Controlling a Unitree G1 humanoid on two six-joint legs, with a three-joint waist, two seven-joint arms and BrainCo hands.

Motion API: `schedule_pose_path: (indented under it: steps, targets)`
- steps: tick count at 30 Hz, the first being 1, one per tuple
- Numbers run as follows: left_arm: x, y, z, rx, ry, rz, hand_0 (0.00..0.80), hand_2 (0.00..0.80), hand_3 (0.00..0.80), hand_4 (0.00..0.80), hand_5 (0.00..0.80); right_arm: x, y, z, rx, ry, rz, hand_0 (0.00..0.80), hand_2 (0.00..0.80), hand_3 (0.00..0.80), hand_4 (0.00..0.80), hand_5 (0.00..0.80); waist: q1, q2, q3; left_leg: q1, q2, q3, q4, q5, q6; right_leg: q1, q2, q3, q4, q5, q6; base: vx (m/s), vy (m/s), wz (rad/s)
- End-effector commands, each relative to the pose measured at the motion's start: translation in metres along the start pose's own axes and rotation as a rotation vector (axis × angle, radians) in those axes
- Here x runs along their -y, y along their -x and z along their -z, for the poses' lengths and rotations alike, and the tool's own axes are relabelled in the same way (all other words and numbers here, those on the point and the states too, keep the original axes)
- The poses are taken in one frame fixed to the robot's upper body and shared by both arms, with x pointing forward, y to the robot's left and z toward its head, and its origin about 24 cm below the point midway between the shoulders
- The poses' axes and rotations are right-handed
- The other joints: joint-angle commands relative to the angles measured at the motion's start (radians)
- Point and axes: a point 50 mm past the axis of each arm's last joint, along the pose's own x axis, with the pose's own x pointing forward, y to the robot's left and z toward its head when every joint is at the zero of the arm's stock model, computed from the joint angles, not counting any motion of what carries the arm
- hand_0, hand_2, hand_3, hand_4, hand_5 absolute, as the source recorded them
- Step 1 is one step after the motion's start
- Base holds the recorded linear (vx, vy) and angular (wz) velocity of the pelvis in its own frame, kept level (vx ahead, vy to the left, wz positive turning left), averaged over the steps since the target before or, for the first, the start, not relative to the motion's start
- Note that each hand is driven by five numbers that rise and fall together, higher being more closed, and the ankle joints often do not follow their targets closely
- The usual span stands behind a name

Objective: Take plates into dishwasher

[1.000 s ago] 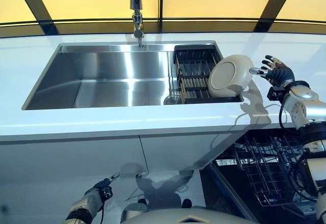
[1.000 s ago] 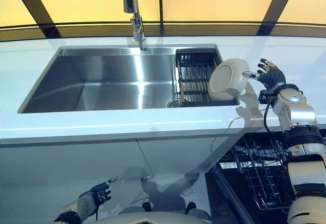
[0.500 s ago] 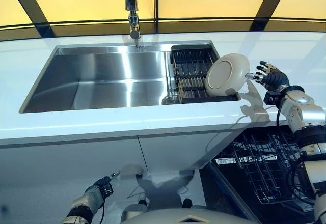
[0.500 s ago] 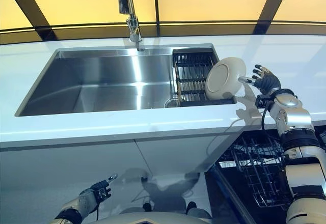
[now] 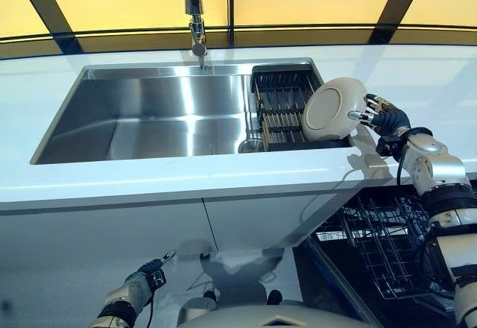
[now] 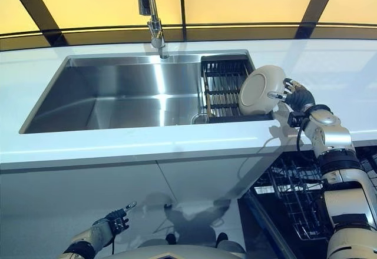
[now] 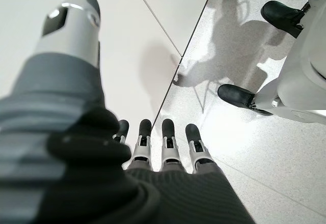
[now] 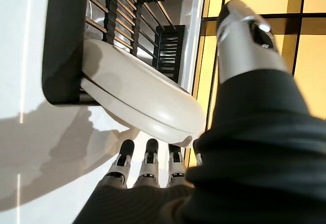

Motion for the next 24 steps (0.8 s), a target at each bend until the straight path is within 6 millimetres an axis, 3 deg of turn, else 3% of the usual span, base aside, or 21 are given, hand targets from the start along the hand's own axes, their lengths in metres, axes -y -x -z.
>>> schedule_pose_path:
  steps: [1,24]
  targets:
    - [0.017,-0.001,-0.027,0.064,-0.046,0.033,0.0,0.0,0.0,0.0,0.0,-0.017,-0.008,-0.04,0.116,-0.005,-0.063,0.0,0.0,0.0,0.0,0.0,0.035,-0.019,-0.024,-0.012,-0.04,0.032,0.012,-0.06,0.032,0.023,-0.025,-0.051,0.042,-0.072,0.059,0.0,0.0,0.0]
    - [0.023,-0.001,-0.028,0.056,-0.038,0.025,0.0,0.0,0.0,0.0,0.0,-0.03,-0.015,-0.043,0.113,-0.092,-0.067,0.0,0.0,0.0,0.0,0.0,0.044,-0.018,-0.023,-0.009,-0.039,0.031,0.008,-0.059,0.032,0.03,-0.027,-0.055,0.037,-0.07,0.06,0.0,0.0,0.0]
